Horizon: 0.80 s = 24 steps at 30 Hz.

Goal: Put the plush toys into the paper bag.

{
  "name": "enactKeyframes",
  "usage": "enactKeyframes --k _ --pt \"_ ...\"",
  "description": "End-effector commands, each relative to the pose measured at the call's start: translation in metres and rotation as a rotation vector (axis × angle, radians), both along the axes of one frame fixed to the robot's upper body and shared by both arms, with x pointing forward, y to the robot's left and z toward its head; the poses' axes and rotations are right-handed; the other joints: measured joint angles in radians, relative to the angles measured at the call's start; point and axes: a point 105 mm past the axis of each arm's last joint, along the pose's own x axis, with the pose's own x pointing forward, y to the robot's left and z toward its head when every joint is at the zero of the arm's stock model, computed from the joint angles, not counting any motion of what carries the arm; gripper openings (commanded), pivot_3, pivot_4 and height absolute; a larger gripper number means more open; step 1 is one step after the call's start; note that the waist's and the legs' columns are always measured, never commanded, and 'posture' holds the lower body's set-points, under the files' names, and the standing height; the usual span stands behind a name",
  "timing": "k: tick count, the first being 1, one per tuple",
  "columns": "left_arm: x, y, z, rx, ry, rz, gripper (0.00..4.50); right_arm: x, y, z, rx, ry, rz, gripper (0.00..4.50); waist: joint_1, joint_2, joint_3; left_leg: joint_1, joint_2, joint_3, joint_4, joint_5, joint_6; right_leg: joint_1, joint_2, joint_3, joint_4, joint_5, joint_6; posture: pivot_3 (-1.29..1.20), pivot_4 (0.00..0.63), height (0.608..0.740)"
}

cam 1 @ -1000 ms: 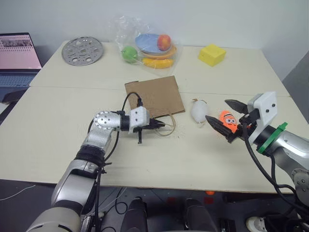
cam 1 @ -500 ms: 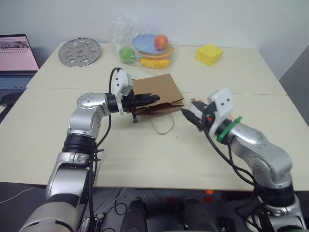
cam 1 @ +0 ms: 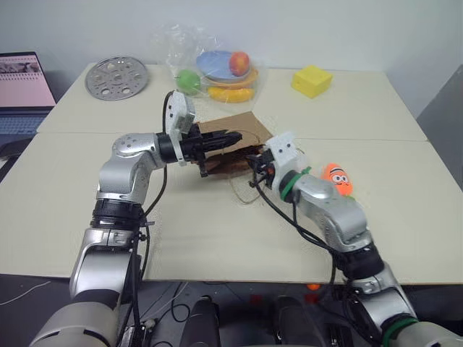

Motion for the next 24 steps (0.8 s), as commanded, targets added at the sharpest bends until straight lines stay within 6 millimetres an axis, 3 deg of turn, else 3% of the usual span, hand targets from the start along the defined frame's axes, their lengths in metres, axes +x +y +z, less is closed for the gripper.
enactKeyframes --k 1,4,9,12,15,20,24 --pt "-0.007 0.004 0.021 -0.030 -0.013 -0.005 0.00 0.016 0.016 -0.005 0.026 -0.018 -0.024 0.05 -0.001 0.000 0.000 0.000 0.000 0.000 0.000 0.000 0.000 0.000 0.001 0.000 0.000 0.000 0.000 0.00 0.150 0.740" --pt "-0.011 0.006 0.024 -0.034 0.020 -0.016 0.00 0.023 0.025 -0.028 0.022 0.037 -0.047 0.05 -0.005 0.000 0.000 0.000 0.000 0.000 0.000 0.000 0.000 -0.001 0.001 0.000 0.001 0.000 0.000 0.00 0.150 0.740" --pt "-0.002 0.023 0.044 -0.101 0.015 0.088 0.00 0.026 0.018 -0.076 -0.105 0.113 -0.062 0.05 -0.004 0.000 0.000 0.000 0.000 0.000 -0.001 0.000 0.000 -0.001 0.000 0.000 0.001 0.000 0.000 0.00 0.150 0.740" --pt "0.009 0.039 0.064 -0.155 -0.029 0.177 0.00 0.021 0.018 -0.082 -0.094 0.137 -0.038 0.05 0.000 0.000 0.000 0.000 0.000 -0.001 0.000 0.001 -0.001 -0.001 0.001 0.000 0.001 0.000 0.000 0.00 0.150 0.740" --pt "0.018 0.050 0.096 -0.279 -0.084 0.244 0.00 0.023 0.013 -0.082 -0.077 0.169 -0.072 0.05 0.000 0.000 0.000 0.001 0.000 -0.001 0.000 0.001 -0.002 0.000 0.001 0.000 0.001 0.000 0.000 0.00 0.150 0.740" --pt "0.014 0.047 0.130 -0.361 -0.168 0.250 0.00 0.029 0.010 -0.082 -0.073 0.192 -0.121 0.05 0.000 0.000 0.000 0.001 0.000 -0.001 0.000 0.001 -0.002 0.000 0.001 0.000 0.001 0.000 0.000 0.00 0.150 0.740" --pt "0.011 0.045 0.142 -0.381 -0.214 0.259 0.00 0.028 0.014 -0.083 -0.080 0.198 -0.114 0.05 -0.002 0.000 0.000 0.001 0.000 -0.001 0.000 0.001 -0.002 0.000 0.001 0.000 0.001 0.000 0.000 0.00 0.150 0.740"
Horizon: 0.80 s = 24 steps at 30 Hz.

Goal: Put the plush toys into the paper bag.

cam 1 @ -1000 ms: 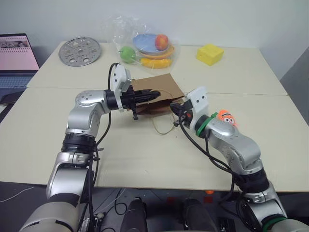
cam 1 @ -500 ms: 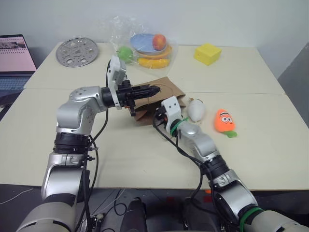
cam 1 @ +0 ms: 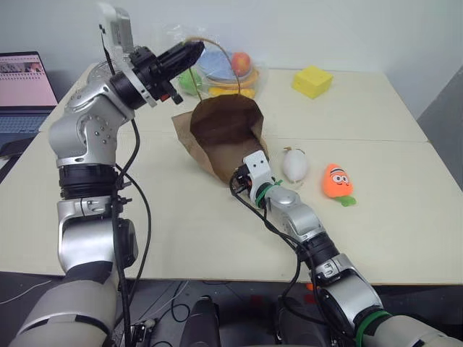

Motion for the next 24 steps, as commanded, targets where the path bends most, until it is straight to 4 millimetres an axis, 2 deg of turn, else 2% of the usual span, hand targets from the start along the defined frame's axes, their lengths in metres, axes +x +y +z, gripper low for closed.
enactKeyframes --k 1,5,10,12,15,17,23,24 --pt "-0.012 0.002 0.031 -0.041 -0.117 0.008 0.00 0.001 -0.007 -0.016 -0.035 0.060 -0.041 0.05 -0.001 0.000 0.000 0.000 0.000 0.000 0.000 0.000 0.000 0.000 0.000 0.000 0.000 0.000 0.000 0.00 0.150 0.740" --pt "-0.014 0.002 0.036 -0.037 -0.172 0.039 0.00 -0.004 0.000 -0.015 -0.004 0.059 -0.011 0.05 -0.002 0.000 0.000 0.000 0.000 0.000 0.000 0.000 0.000 0.000 0.000 0.000 0.000 0.000 0.000 0.00 0.150 0.740" --pt "-0.005 0.004 0.025 -0.067 -0.161 0.102 0.00 -0.004 -0.005 -0.018 -0.009 0.074 -0.024 0.05 -0.001 0.000 0.000 0.000 0.000 0.000 0.000 0.000 0.000 0.000 0.000 0.000 0.000 0.000 0.000 0.00 0.150 0.740" --pt "-0.005 -0.002 0.010 -0.014 -0.134 0.083 0.00 -0.004 -0.003 -0.012 0.012 0.062 -0.017 0.05 -0.002 0.000 0.000 0.000 0.000 0.000 0.000 0.000 0.000 0.000 0.000 0.000 0.000 0.000 0.000 0.00 0.150 0.740" --pt "-0.009 -0.011 -0.019 0.069 -0.088 0.035 0.00 -0.004 0.005 0.013 0.103 0.013 0.021 0.05 -0.003 0.000 0.000 0.000 0.000 0.000 -0.001 0.000 0.000 0.000 0.000 0.000 0.000 0.000 0.000 0.00 0.150 0.740" --pt "-0.011 -0.013 -0.027 0.099 -0.085 0.022 0.00 -0.006 0.009 0.023 0.120 -0.014 0.051 0.05 -0.003 0.000 0.000 0.000 0.000 0.000 -0.001 0.000 0.000 0.000 0.000 0.000 0.000 0.000 0.000 0.00 0.150 0.740" --pt "-0.010 -0.008 -0.027 0.080 -0.075 0.024 0.00 -0.012 0.014 0.039 0.099 -0.072 0.108 0.05 -0.003 0.000 0.000 -0.001 0.000 0.000 -0.001 0.000 0.000 -0.001 0.000 0.000 0.000 0.000 0.000 0.00 0.150 0.740" --pt "-0.011 -0.009 -0.027 0.082 -0.075 0.020 0.00 -0.012 0.013 0.043 0.107 -0.082 0.108 0.20 -0.003 0.000 0.000 -0.001 0.000 0.000 -0.001 0.000 0.000 -0.001 0.000 0.000 0.000 0.000 0.000 0.00 0.150 0.740"
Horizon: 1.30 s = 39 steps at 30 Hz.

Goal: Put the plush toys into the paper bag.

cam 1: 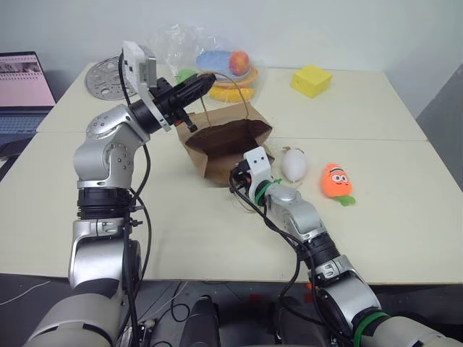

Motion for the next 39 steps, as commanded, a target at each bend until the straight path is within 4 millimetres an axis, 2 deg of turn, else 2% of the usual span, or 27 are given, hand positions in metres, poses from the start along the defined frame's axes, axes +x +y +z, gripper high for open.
enactKeyframes --k 1,3,8,13,14,15,16,17,19,20,23,25,29,39 --pt "-0.010 0.000 0.020 0.014 -0.084 -0.019 0.00 -0.003 0.002 0.025 0.037 -0.076 0.023 0.42 0.000 0.000 0.000 0.000 0.000 0.000 0.000 0.000 0.000 0.000 0.000 0.000 0.000 0.000 0.000 0.00 0.150 0.740" --pt "-0.011 -0.003 0.017 0.031 -0.082 -0.030 0.00 -0.005 -0.005 0.043 0.071 -0.115 0.018 0.94 0.000 0.000 0.000 0.000 0.000 0.000 0.000 0.000 0.000 0.000 0.000 0.000 0.000 0.000 0.000 0.00 0.150 0.740" --pt "-0.011 -0.004 0.013 0.045 -0.074 -0.035 0.00 -0.025 -0.030 0.092 0.132 -0.207 0.021 2.75 0.005 0.000 0.000 -0.001 0.000 0.000 0.000 0.000 0.000 0.000 0.000 0.000 0.000 0.000 0.000 0.00 0.150 0.740" --pt "-0.011 -0.004 0.010 0.046 -0.069 -0.033 0.00 -0.040 -0.045 0.109 0.116 -0.247 0.026 4.47 0.005 0.000 0.000 -0.001 0.000 0.000 0.000 0.000 0.000 0.000 0.000 0.000 0.000 0.000 0.000 0.00 0.150 0.740" --pt "-0.011 -0.005 0.007 0.053 -0.065 -0.034 0.00 -0.045 -0.057 0.112 0.079 -0.279 0.007 4.47 0.005 0.000 0.000 0.000 0.000 0.000 0.000 0.000 0.000 0.000 0.000 0.000 0.000 0.000 0.000 0.00 0.150 0.740" --pt "-0.011 -0.005 0.006 0.057 -0.062 -0.036 0.00 -0.051 -0.087 0.112 0.041 -0.297 -0.081 4.47 0.009 0.000 0.000 0.000 0.000 0.000 0.000 0.000 0.000 0.000 0.000 0.000 0.000 0.000 0.000 0.00 0.150 0.740" --pt "-0.012 -0.005 0.005 0.060 -0.059 -0.037 0.00 -0.058 -0.108 0.113 0.009 -0.309 -0.144 4.47 0.014 0.000 0.000 -0.001 0.000 0.000 0.000 0.000 0.000 0.000 0.000 0.000 -0.001 0.000 0.000 0.00 0.150 0.740" --pt "-0.012 -0.004 0.004 0.061 -0.057 -0.040 0.00 -0.063 -0.133 0.109 -0.035 -0.305 -0.248 4.47 0.021 0.000 0.000 -0.001 0.000 0.000 0.000 0.000 0.000 0.000 -0.001 0.000 -0.001 0.000 0.000 0.00 0.150 0.740" --pt "-0.013 -0.003 0.004 0.063 -0.055 -0.043 0.00 -0.070 -0.165 0.098 -0.095 -0.277 -0.393 4.47 0.028 0.000 0.000 -0.003 -0.001 0.000 -0.001 0.000 0.000 0.000 -0.001 0.000 -0.004 0.000 0.000 0.00 0.150 0.740" --pt "-0.013 -0.003 0.004 0.064 -0.054 -0.044 0.00 -0.073 -0.180 0.089 -0.113 -0.250 -0.466 4.47 0.029 0.000 0.000 -0.003 -0.001 0.000 -0.001 0.000 0.000 0.000 -0.001 0.000 -0.004 0.000 0.000 0.00 0.150 0.740" --pt "-0.013 -0.002 0.003 0.066 -0.051 -0.044 0.00 -0.079 -0.206 0.072 -0.135 -0.189 -0.599 4.47 0.022 0.000 0.000 -0.002 0.000 0.001 -0.001 0.000 0.000 -0.001 0.000 0.000 -0.003 -0.001 -0.001 0.00 0.150 0.740" --pt "-0.013 -0.003 0.003 0.067 -0.047 -0.049 0.00 -0.082 -0.215 0.061 -0.152 -0.151 -0.649 4.47 0.012 0.000 0.000 -0.001 0.000 0.001 -0.001 0.000 0.000 -0.001 0.000 0.001 -0.002 -0.001 -0.001 0.00 0.150 0.740" --pt "-0.012 -0.003 0.002 0.072 -0.043 -0.051 0.00 -0.080 -0.220 0.041 -0.043 -0.019 -0.743 4.47 0.003 0.000 0.000 -0.001 0.000 0.001 0.000 0.000 0.000 -0.001 0.000 0.001 -0.001 -0.001 -0.001 0.00 0.150 0.740" --pt "-0.012 -0.002 0.001 0.077 -0.040 -0.053 0.00 -0.071 -0.208 0.023 0.046 0.079 -0.725 4.47 0.006 0.000 0.000 -0.001 0.000 0.001 -0.001 0.000 0.001 0.000 0.000 0.001 -0.002 -0.001 -0.001 0.00 0.150 0.740"
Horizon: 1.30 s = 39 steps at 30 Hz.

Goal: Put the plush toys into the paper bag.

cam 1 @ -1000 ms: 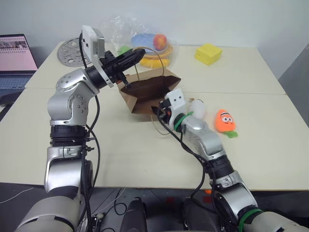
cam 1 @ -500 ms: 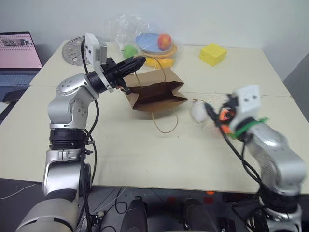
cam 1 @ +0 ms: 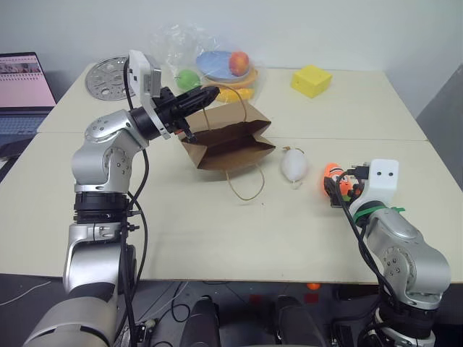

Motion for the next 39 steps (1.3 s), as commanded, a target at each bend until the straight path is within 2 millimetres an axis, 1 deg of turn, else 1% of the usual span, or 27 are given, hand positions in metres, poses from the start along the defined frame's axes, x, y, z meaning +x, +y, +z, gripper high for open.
enactKeyframes --k 1,6,9,10,12,13,17,18,19,22,24,26,28,29,31,32,35,37,39 --pt "-0.006 0.000 0.015 0.004 -0.061 -0.007 0.00 0.001 0.005 0.000 -0.003 -0.015 0.012 4.47 0.000 0.000 0.000 0.000 0.000 0.000 0.000 0.000 0.000 0.000 0.000 0.000 0.000 0.000 0.000 0.00 0.150 0.740" --pt "-0.007 0.003 0.016 0.009 -0.063 0.001 0.00 -0.002 -0.002 -0.018 -0.109 0.041 0.021 4.47 0.000 0.000 0.000 0.000 0.000 0.000 0.000 0.000 0.000 0.000 0.000 0.000 0.000 0.000 0.000 0.00 0.150 0.740" --pt "-0.007 0.004 0.015 0.009 -0.062 0.007 0.00 -0.001 -0.003 -0.021 -0.105 0.041 0.020 4.47 0.000 0.000 0.000 0.000 0.000 0.000 0.000 0.000 0.000 0.000 0.000 0.000 0.000 0.000 0.000 0.00 0.150 0.740" --pt "-0.006 0.004 0.015 0.011 -0.062 0.009 0.00 0.000 -0.003 -0.021 -0.103 0.037 0.021 4.12 0.000 0.000 0.000 0.000 0.000 0.000 0.000 0.000 0.000 0.000 0.000 0.000 0.000 0.000 0.000 0.00 0.150 0.740" --pt "-0.007 0.005 0.015 0.011 -0.063 0.010 0.00 0.002 -0.004 -0.018 -0.116 0.016 0.018 3.64 -0.001 0.000 0.000 0.000 0.000 0.000 0.000 0.000 0.000 0.000 0.000 0.000 0.000 0.000 0.000 0.00 0.150 0.740" --pt "-0.007 0.006 0.016 0.011 -0.064 0.012 0.00 0.003 -0.004 -0.017 -0.116 0.008 0.025 3.21 -0.001 0.000 0.000 0.000 0.000 0.000 0.000 0.000 0.000 0.000 0.000 0.000 0.000 0.000 0.000 0.00 0.150 0.740" --pt "-0.006 0.005 0.016 0.009 -0.063 0.012 0.00 0.004 -0.005 -0.016 -0.113 -0.005 0.022 1.94 0.000 0.000 0.000 0.000 0.000 0.000 0.000 0.000 0.000 0.000 0.000 0.000 0.000 0.000 0.000 0.00 0.150 0.740" --pt "-0.006 0.004 0.015 0.010 -0.063 0.011 0.00 0.003 -0.006 -0.015 -0.117 -0.009 0.024 1.50 0.000 0.000 0.000 0.000 0.000 0.000 0.000 0.000 0.000 0.000 0.000 0.000 0.000 0.000 0.000 0.00 0.150 0.740" --pt "-0.006 0.004 0.015 0.010 -0.063 0.011 0.00 0.003 -0.006 -0.015 -0.120 -0.012 0.026 1.20 0.000 0.000 0.000 0.000 0.000 0.000 0.000 0.000 0.000 0.000 0.000 0.000 0.000 0.000 0.000 0.00 0.150 0.740" --pt "-0.006 0.003 0.014 0.010 -0.061 0.010 0.00 0.003 -0.007 -0.014 -0.122 -0.016 0.028 0.12 0.000 0.000 0.000 0.000 0.000 0.000 0.000 0.000 0.000 0.000 0.000 0.000 0.000 0.000 0.000 0.00 0.150 0.740" --pt "-0.006 0.003 0.015 0.009 -0.062 0.008 0.00 0.002 -0.008 -0.007 -0.150 -0.049 0.047 0.06 0.000 0.000 0.000 0.000 0.000 0.000 0.000 0.000 0.000 0.000 0.000 0.000 0.000 0.000 0.000 0.00 0.150 0.740" --pt "-0.005 0.003 0.015 0.008 -0.063 0.006 0.00 0.002 -0.007 0.008 -0.183 -0.111 0.088 0.06 0.000 0.000 0.000 0.000 0.000 0.000 0.000 0.000 0.000 0.000 0.000 0.000 0.000 0.000 0.000 0.00 0.150 0.740" --pt "-0.005 0.002 0.016 0.011 -0.062 0.003 0.00 0.002 0.014 0.034 -0.233 -0.208 0.267 0.06 0.000 0.000 0.000 0.000 0.000 0.000 0.000 0.000 0.000 0.000 0.000 0.000 0.000 0.000 0.000 0.00 0.150 0.740" --pt "-0.005 0.002 0.016 0.014 -0.062 0.001 0.00 0.000 0.021 0.042 -0.262 -0.234 0.334 0.06 -0.002 0.001 0.001 0.000 0.000 0.001 0.000 0.000 0.000 0.000 0.000 0.000 0.000 0.000 0.000 0.00 0.150 0.740" --pt "-0.003 0.002 0.016 0.017 -0.062 0.000 0.00 -0.007 0.042 0.058 -0.278 -0.282 0.525 0.06 -0.004 0.001 0.001 0.000 0.000 0.001 0.000 0.000 0.000 0.000 0.000 0.001 -0.001 -0.001 0.002 0.00 0.150 0.740" --pt "-0.003 0.002 0.017 0.017 -0.063 0.000 0.00 -0.009 0.048 0.063 -0.275 -0.291 0.582 0.06 -0.004 0.001 0.000 0.000 0.000 0.001 0.000 0.000 0.000 0.000 0.000 0.001 0.000 -0.002 0.003 0.00 0.150 0.740" --pt "-0.001 0.001 0.019 0.019 -0.067 -0.002 0.00 -0.023 0.079 0.080 -0.289 -0.320 0.850 0.06 -0.001 0.001 0.000 0.000 0.001 0.000 0.000 0.000 0.000 0.001 0.001 0.000 -0.001 -0.002 0.003 0.00 0.150 0.740" --pt "0.000 0.000 0.020 0.022 -0.069 -0.008 0.00 -0.027 0.093 0.085 -0.282 -0.322 0.941 0.06 0.000 0.001 0.000 0.000 0.000 0.000 0.000 0.000 0.000 0.001 0.001 0.000 -0.001 -0.002 0.003 0.00 0.150 0.740" --pt "0.000 -0.003 0.020 0.021 -0.071 -0.014 0.00 -0.025 0.110 0.086 -0.249 -0.318 1.001 0.06 0.000 0.001 0.000 0.000 0.000 0.000 0.000 0.000 0.000 0.001 0.001 0.000 -0.002 -0.001 0.002 0.00 0.150 0.740"
